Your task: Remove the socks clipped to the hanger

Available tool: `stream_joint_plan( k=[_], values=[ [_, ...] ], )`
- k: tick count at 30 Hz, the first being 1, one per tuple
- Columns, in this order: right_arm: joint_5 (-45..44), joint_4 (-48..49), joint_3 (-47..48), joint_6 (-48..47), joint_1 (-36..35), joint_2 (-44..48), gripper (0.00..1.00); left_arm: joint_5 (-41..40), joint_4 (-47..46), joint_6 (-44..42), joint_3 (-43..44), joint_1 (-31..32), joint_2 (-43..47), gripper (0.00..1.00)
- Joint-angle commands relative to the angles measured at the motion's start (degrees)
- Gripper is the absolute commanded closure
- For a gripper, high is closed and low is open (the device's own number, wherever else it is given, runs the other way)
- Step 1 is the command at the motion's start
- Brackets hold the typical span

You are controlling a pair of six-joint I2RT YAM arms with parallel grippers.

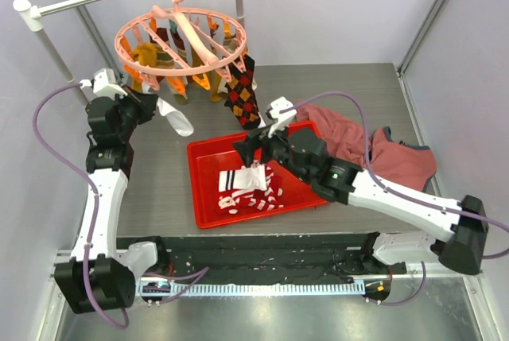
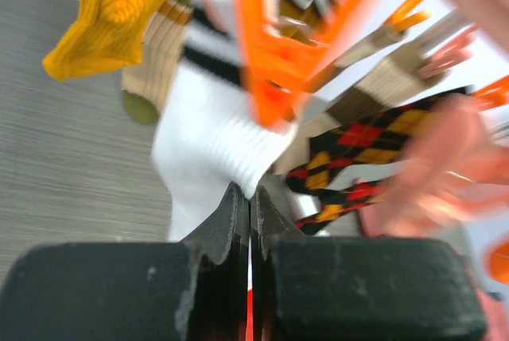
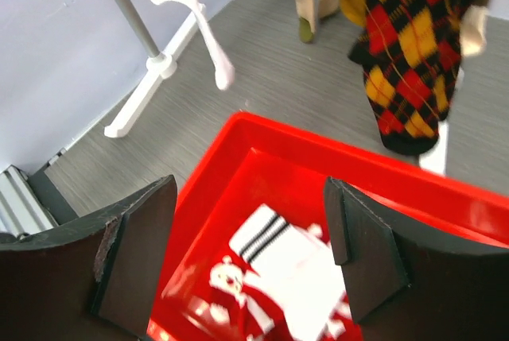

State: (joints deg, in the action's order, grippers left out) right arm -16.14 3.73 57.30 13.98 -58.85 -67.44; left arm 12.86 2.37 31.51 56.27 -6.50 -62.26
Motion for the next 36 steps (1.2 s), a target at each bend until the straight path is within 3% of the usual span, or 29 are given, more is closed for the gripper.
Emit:
stream_joint_plan(
  k=[1, 10, 22, 28, 30, 31, 33, 34, 36],
  values=[
    [1.38, 10.22, 7.12, -3.77, -0.21, -5.41, 0.17, 1.37, 3.34, 8.11, -2.65, 0.00, 5.74, 1.00],
    [0.94, 24.30, 15.20, -15.45, -3.29, -23.41, 0.16, 8.84, 7.03, 13.31, -4.41, 0.26, 11.37, 1.00],
    [7.08, 27.65, 26.27, -18.03, -4.61, -37.67, 0.15, 12.01, 12.57, 14.54, -4.07, 0.44, 14.71, 1.00],
    [5.07, 26.86, 31.72, -17.67, -4.70, -43.91, 0.17, 12.97, 14.50, 15.42, -2.13, 0.35, 15.50, 1.00],
    [4.28, 25.99, 33.75, -17.58, -4.69, -46.27, 0.26, 13.33, 14.76, 16.13, -1.96, 0.35, 15.76, 1.00],
    [3.75, 25.46, 35.58, -17.41, -4.70, -46.90, 0.49, 13.33, 14.85, 16.39, -1.69, 0.44, 15.85, 1.00],
    [1.22, 25.36, 36.65, -16.62, -4.61, -47.69, 0.76, 12.80, 15.29, 16.31, -1.34, 0.44, 16.12, 1.00],
    [0.77, 25.89, 36.14, -16.35, -4.69, -47.44, 0.99, 12.28, 15.73, 16.13, -0.73, 0.35, 16.20, 1.00],
    [-0.03, 29.21, 34.38, -15.21, -4.61, -46.73, 0.99, 9.22, 18.45, 13.94, 1.37, 0.35, 16.21, 0.97]
  ],
)
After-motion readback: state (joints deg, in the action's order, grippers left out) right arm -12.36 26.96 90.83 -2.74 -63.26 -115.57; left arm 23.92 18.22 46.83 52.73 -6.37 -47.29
